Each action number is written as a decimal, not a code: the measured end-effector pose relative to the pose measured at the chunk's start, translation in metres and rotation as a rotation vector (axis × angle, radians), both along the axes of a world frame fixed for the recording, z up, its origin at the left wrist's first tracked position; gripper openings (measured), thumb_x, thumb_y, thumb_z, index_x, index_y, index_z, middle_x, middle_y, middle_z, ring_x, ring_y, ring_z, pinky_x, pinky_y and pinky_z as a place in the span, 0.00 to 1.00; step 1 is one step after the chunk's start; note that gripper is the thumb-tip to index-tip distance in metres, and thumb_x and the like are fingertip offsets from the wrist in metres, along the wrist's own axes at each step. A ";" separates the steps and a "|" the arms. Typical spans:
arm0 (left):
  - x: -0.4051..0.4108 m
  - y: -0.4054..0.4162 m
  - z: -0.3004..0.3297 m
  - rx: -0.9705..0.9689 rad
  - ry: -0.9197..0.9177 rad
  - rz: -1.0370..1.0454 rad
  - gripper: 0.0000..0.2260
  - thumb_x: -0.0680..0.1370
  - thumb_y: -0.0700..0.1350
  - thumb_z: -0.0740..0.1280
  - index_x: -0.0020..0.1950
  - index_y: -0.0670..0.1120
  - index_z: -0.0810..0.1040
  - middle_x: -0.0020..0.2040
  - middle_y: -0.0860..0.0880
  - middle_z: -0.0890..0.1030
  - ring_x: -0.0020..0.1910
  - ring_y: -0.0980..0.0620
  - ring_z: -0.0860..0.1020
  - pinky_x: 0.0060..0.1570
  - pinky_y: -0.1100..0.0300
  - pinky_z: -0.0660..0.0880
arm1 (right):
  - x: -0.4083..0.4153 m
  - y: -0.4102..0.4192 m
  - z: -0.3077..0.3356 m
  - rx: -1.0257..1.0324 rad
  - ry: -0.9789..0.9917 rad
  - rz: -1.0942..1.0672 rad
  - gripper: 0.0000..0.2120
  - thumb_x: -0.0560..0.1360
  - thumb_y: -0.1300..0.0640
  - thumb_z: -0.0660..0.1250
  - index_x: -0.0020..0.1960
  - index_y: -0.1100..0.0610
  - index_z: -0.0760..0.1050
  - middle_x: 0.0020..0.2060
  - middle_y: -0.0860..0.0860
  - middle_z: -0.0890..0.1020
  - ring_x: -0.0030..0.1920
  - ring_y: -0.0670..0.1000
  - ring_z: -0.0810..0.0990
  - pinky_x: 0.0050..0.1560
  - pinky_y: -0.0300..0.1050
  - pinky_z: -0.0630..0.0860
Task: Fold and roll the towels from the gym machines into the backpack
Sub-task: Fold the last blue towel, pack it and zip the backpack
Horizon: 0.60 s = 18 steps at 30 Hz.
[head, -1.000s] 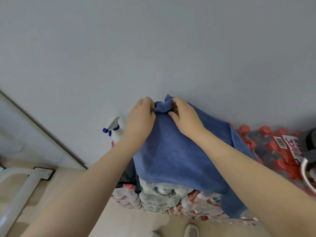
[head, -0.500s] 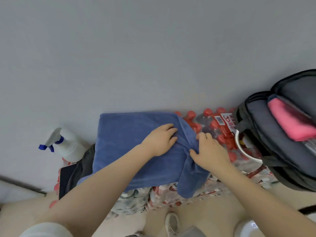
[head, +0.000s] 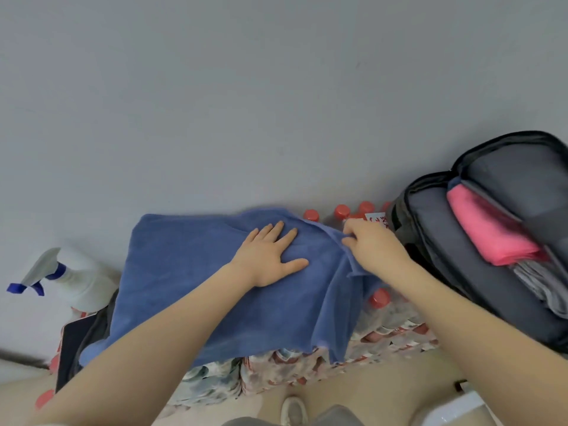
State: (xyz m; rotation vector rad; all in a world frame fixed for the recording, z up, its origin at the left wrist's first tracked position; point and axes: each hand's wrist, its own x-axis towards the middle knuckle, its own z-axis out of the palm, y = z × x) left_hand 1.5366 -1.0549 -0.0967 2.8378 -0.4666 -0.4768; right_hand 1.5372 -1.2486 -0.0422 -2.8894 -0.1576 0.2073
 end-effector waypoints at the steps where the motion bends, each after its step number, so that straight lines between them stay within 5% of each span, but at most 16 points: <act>1: 0.002 -0.004 0.001 0.004 0.008 0.007 0.33 0.76 0.65 0.52 0.76 0.54 0.44 0.77 0.48 0.44 0.76 0.48 0.44 0.73 0.50 0.42 | 0.010 -0.006 0.006 0.010 -0.005 -0.009 0.05 0.76 0.60 0.59 0.42 0.57 0.72 0.46 0.58 0.79 0.47 0.59 0.76 0.43 0.47 0.68; 5: 0.008 -0.017 -0.004 0.081 0.003 0.015 0.38 0.73 0.68 0.55 0.76 0.55 0.42 0.77 0.47 0.39 0.76 0.47 0.40 0.73 0.48 0.40 | 0.055 -0.037 0.021 0.100 -0.048 -0.090 0.09 0.75 0.63 0.59 0.43 0.64 0.76 0.44 0.62 0.80 0.47 0.60 0.77 0.45 0.49 0.71; 9: 0.016 -0.024 -0.008 0.073 -0.014 0.003 0.43 0.71 0.70 0.57 0.75 0.54 0.38 0.76 0.48 0.36 0.75 0.48 0.37 0.74 0.50 0.39 | 0.077 -0.051 0.029 0.368 -0.005 -0.215 0.14 0.78 0.64 0.53 0.35 0.63 0.70 0.36 0.60 0.73 0.44 0.58 0.73 0.43 0.47 0.67; 14: 0.023 -0.032 -0.010 0.108 -0.010 0.045 0.46 0.67 0.73 0.58 0.75 0.54 0.39 0.76 0.47 0.34 0.75 0.47 0.36 0.74 0.47 0.38 | 0.067 -0.041 0.009 -0.315 -0.170 0.052 0.19 0.80 0.51 0.52 0.58 0.67 0.69 0.57 0.64 0.73 0.58 0.63 0.71 0.53 0.54 0.68; 18: 0.027 -0.032 -0.013 0.110 -0.019 0.063 0.48 0.66 0.74 0.59 0.76 0.54 0.40 0.76 0.47 0.35 0.75 0.47 0.36 0.74 0.47 0.38 | 0.056 -0.044 0.004 -0.276 -0.333 0.319 0.21 0.78 0.48 0.55 0.58 0.64 0.71 0.56 0.60 0.75 0.55 0.62 0.74 0.54 0.53 0.71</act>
